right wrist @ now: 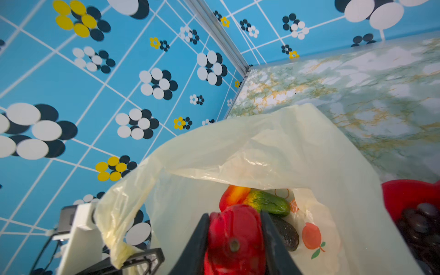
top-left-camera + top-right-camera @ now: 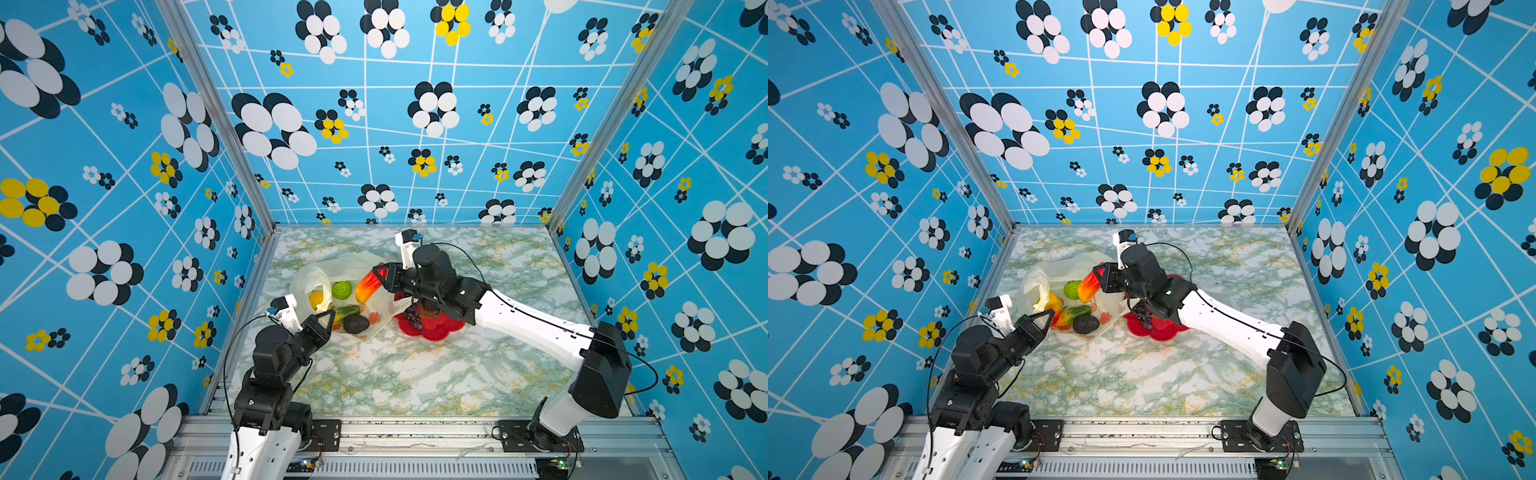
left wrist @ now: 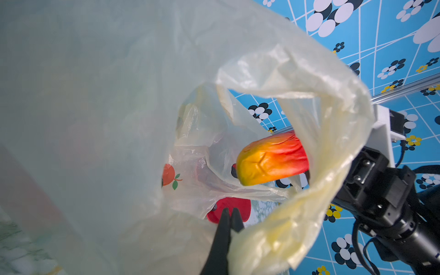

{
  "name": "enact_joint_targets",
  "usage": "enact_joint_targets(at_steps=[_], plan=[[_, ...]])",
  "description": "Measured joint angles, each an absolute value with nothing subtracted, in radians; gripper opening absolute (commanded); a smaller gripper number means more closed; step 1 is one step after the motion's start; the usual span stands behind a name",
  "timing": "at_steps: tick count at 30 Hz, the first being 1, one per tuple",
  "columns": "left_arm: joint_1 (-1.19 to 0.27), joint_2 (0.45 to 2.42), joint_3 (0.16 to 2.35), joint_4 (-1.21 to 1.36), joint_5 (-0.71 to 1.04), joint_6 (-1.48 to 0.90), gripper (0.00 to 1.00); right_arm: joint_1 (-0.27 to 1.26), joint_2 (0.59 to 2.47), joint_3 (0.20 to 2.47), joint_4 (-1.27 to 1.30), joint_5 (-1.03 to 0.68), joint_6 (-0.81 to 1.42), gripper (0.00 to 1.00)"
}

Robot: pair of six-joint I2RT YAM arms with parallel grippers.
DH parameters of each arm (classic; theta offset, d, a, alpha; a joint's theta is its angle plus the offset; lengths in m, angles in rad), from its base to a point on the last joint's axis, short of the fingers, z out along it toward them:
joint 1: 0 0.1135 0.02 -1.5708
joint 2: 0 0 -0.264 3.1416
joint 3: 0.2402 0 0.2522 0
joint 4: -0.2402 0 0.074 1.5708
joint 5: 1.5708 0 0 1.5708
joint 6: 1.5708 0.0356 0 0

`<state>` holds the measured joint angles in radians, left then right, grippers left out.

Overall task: Place the fruits into the plastic bag
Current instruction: 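Lift the red-orange fruit with the right gripper and carry it into the bag mouth, then open the right gripper to drop the red-orange fruit into the bag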

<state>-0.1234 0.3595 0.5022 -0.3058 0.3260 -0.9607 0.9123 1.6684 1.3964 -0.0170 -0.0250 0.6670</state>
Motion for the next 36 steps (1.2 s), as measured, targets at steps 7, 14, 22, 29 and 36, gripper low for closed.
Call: enact_joint_targets(at_steps=[7, 14, 22, 29, 36], plan=[[-0.123, 0.394, 0.504, -0.3, 0.337, -0.97, 0.0, 0.976, 1.766, 1.444, -0.072, -0.012, 0.597, 0.33], [-0.124, 0.396, 0.509, -0.301, 0.345, -0.98, 0.0, 0.994, 1.954, 1.68, -0.125, -0.033, 0.561, 0.4], [-0.123, 0.39, 0.51, -0.304, 0.344, -1.007, 0.0, 0.998, 2.191, 1.978, -0.17, -0.134, 0.592, 0.72], [-0.124, 0.403, 0.533, -0.341, 0.328, -1.002, 0.0, 0.999, 2.189, 2.002, -0.186, -0.205, 0.593, 0.73], [-0.124, 0.402, 0.566, -0.361, 0.311, -0.995, 0.0, 0.986, 1.88, 1.708, -0.173, -0.214, 0.573, 0.74]])
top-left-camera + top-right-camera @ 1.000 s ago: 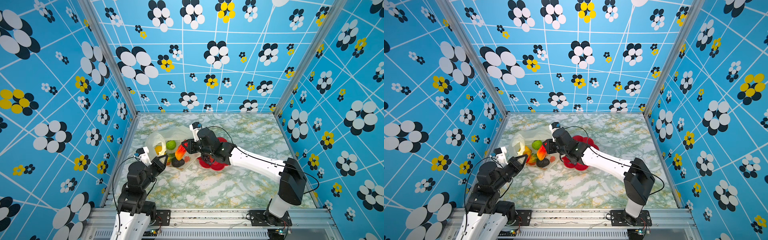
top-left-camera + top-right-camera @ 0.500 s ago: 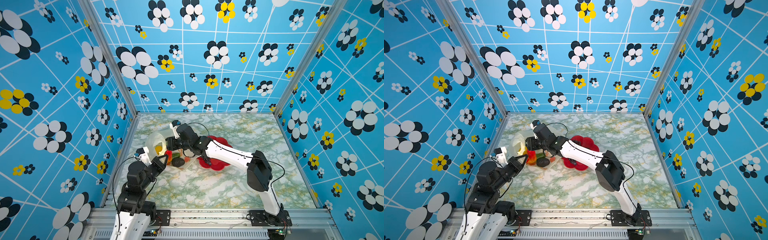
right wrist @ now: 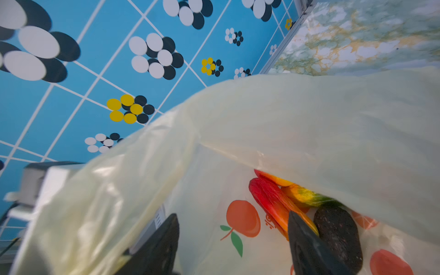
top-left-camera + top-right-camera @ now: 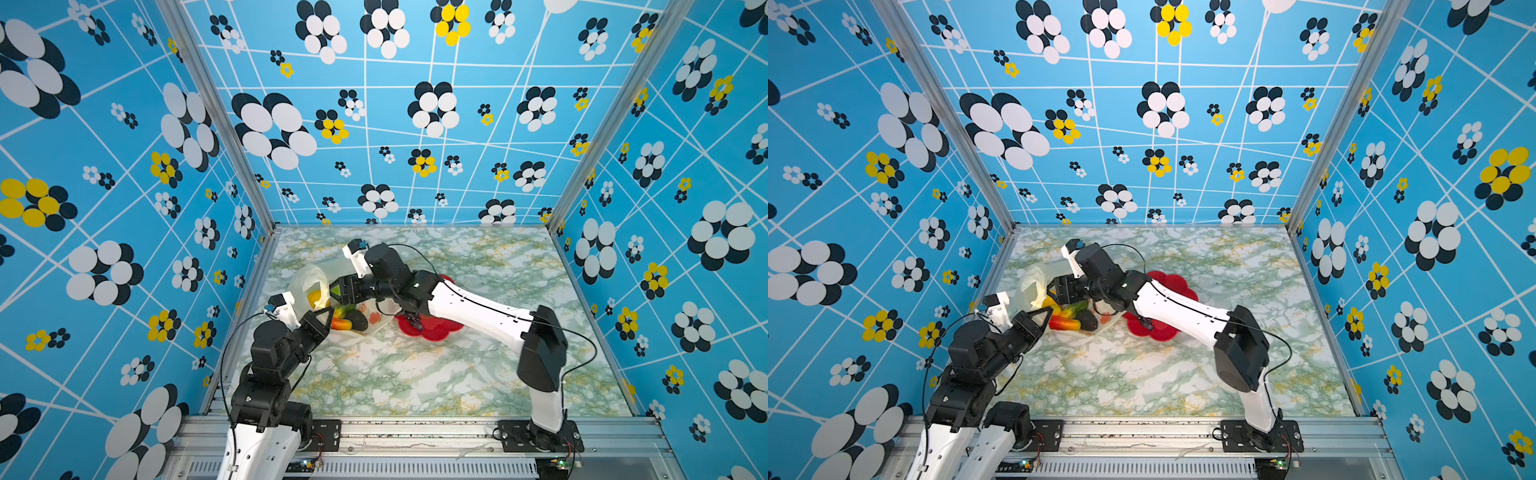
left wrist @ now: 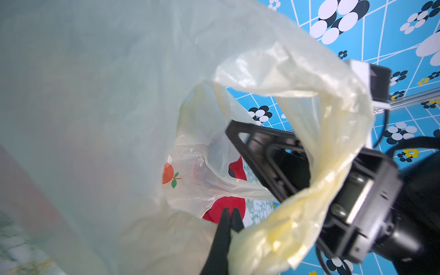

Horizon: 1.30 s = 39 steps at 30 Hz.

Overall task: Place the fruits into the plastic bag
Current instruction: 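Open the right gripper to drop the red-orange fruit into the bag, then move the right gripper back over the bowl above the dark fruit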

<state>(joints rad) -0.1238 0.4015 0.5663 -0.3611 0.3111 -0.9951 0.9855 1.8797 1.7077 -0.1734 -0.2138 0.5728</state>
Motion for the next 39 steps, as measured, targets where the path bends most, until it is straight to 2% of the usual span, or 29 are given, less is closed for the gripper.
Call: enact_joint_targets(at_steps=[4, 8, 14, 20, 23, 25, 30, 37, 39], plan=[[-0.124, 0.366, 0.566, -0.39, 0.298, -0.994, 0.0, 0.932, 1.633, 1.547, -0.144, -0.191, 0.554, 0.75], [-0.124, 0.352, 0.58, -0.423, 0.3, -0.983, 0.0, 0.87, 1.42, 1.404, -0.123, -0.131, 0.511, 0.8], [-0.124, 0.377, 0.608, -0.445, 0.351, -0.963, 0.0, 0.867, 1.15, 1.184, -0.155, 0.008, 0.475, 0.82], [-0.124, 0.428, 0.63, -0.475, 0.433, -0.941, 0.0, 0.867, 0.894, 0.961, -0.232, 0.118, 0.566, 0.83], [-0.124, 0.466, 0.637, -0.487, 0.479, -0.934, 0.0, 0.867, 0.812, 0.911, -0.313, 0.181, 0.613, 0.92], [-0.124, 0.474, 0.637, -0.497, 0.496, -0.934, 0.0, 0.867, 0.796, 0.91, -0.368, 0.229, 0.627, 0.99], [-0.124, 0.422, 0.624, -0.493, 0.515, -0.951, 0.0, 0.857, 0.881, 0.933, -0.463, 0.324, 0.613, 0.99], [-0.124, 0.403, 0.598, -0.493, 0.512, -0.958, 0.0, 0.748, 1.301, 1.147, -0.518, 0.245, 0.561, 0.99], [-0.124, 0.403, 0.593, -0.492, 0.506, -0.958, 0.0, 0.718, 1.398, 1.217, -0.529, 0.202, 0.549, 0.95]])
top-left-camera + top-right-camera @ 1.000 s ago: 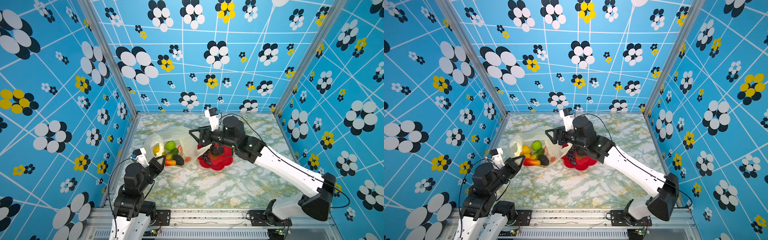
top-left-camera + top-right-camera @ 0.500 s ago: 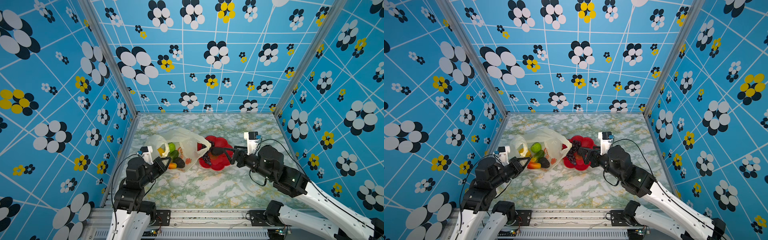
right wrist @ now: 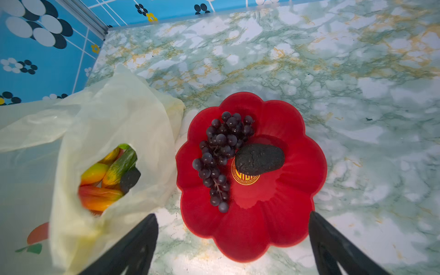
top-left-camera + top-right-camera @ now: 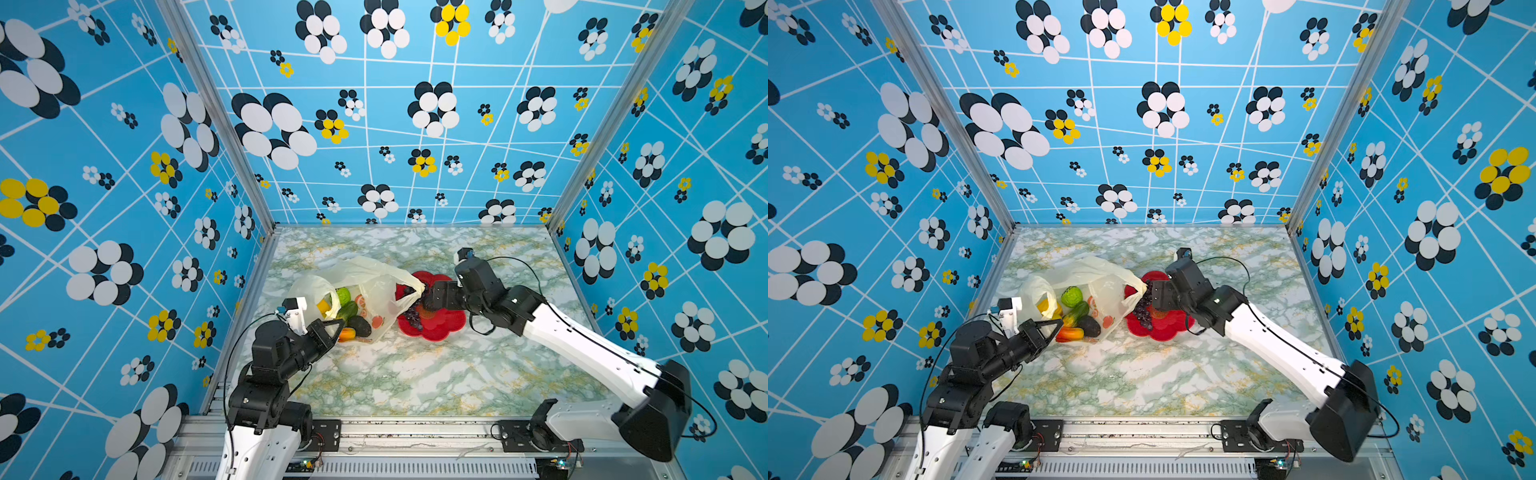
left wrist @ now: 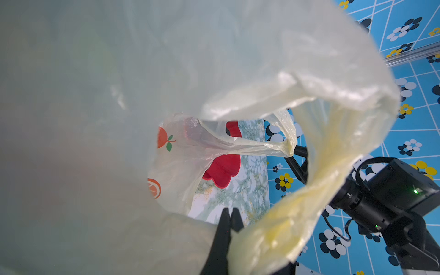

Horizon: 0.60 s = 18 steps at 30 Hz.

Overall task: Place the fruits into the plastic bag
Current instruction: 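Move the right gripper back over the bowl above the dark fruit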

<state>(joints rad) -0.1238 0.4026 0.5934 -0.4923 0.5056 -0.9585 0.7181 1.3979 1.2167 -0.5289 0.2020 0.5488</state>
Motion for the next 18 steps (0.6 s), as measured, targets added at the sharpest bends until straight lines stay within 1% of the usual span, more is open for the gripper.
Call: enact_joint_targets(at_steps=[3, 5, 8, 11, 18], plan=[[-0.124, 0.402, 0.59, -0.488, 0.497, -0.966, 0.0, 0.663, 1.492, 1.28, -0.557, 0.108, 0.5, 0.9], [-0.124, 0.398, 0.59, -0.485, 0.492, -0.971, 0.0, 0.608, 1.547, 1.326, -0.605, 0.041, 0.432, 0.9], [-0.124, 0.389, 0.59, -0.482, 0.485, -0.976, 0.0, 0.54, 1.637, 1.394, -0.672, -0.008, 0.325, 0.89], [-0.124, 0.389, 0.59, -0.481, 0.479, -0.978, 0.0, 0.519, 1.729, 1.444, -0.722, -0.043, 0.243, 0.9], [-0.124, 0.374, 0.59, -0.479, 0.466, -0.981, 0.0, 0.523, 1.905, 1.519, -0.768, -0.121, 0.11, 0.93]])
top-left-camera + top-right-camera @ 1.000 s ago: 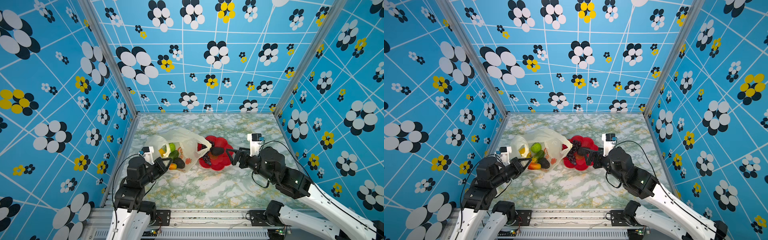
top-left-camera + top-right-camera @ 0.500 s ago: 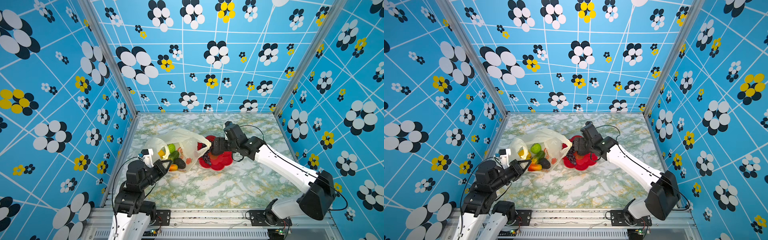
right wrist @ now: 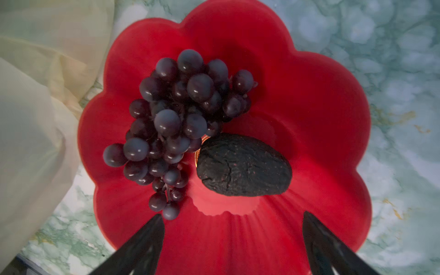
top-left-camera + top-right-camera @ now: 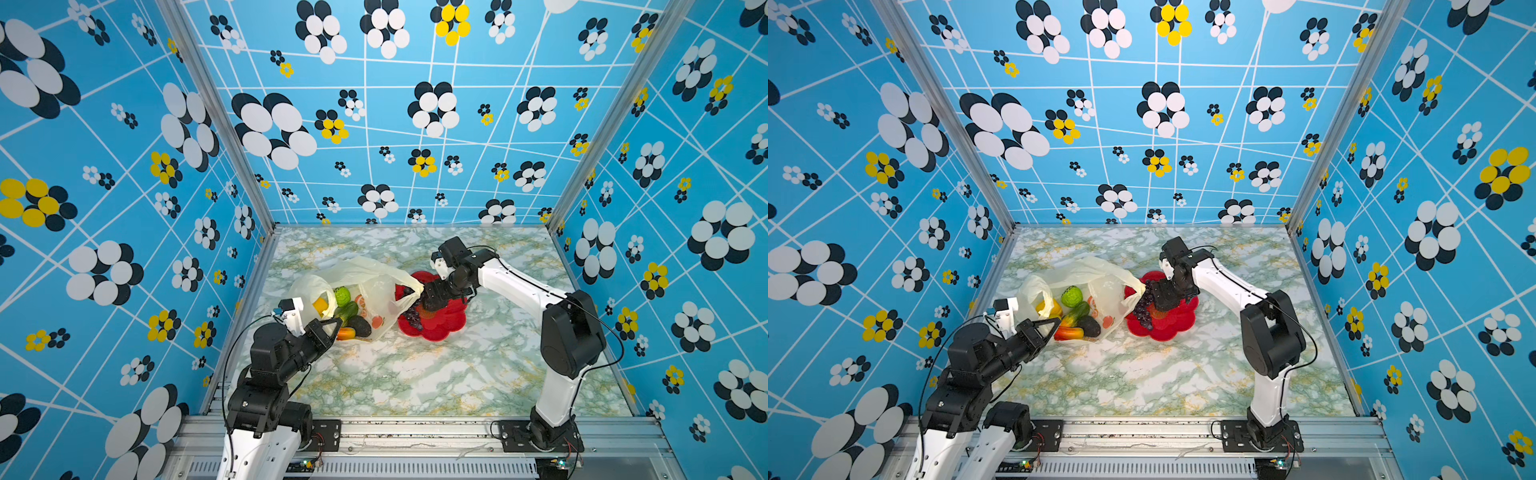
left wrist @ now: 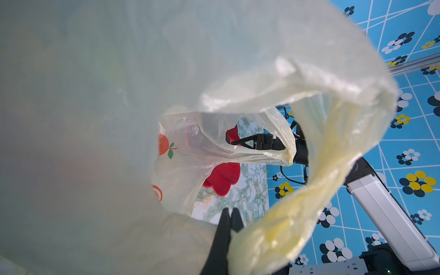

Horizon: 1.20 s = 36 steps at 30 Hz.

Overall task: Place the fruits into the plastic bag
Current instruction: 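Move the right gripper back over the bowl above the dark fruit, then lower the right gripper onto the dark bumpy fruit and grasp it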

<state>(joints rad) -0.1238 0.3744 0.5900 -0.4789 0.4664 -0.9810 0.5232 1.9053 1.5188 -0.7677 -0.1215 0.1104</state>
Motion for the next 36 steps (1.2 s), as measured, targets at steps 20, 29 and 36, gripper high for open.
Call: enact_joint_targets(at_steps=[20, 29, 36], plan=[[-0.124, 0.35, 0.59, -0.495, 0.445, -0.987, 0.0, 0.522, 1.989, 1.56, -0.797, -0.252, -0.001, 0.94], [-0.124, 0.326, 0.59, -0.502, 0.444, -0.988, 0.0, 0.538, 1.919, 1.478, -0.802, -0.286, 0.0, 0.94], [-0.124, 0.323, 0.589, -0.503, 0.44, -1.0, 0.0, 0.552, 1.908, 1.474, -0.776, -0.188, -0.002, 0.96]])
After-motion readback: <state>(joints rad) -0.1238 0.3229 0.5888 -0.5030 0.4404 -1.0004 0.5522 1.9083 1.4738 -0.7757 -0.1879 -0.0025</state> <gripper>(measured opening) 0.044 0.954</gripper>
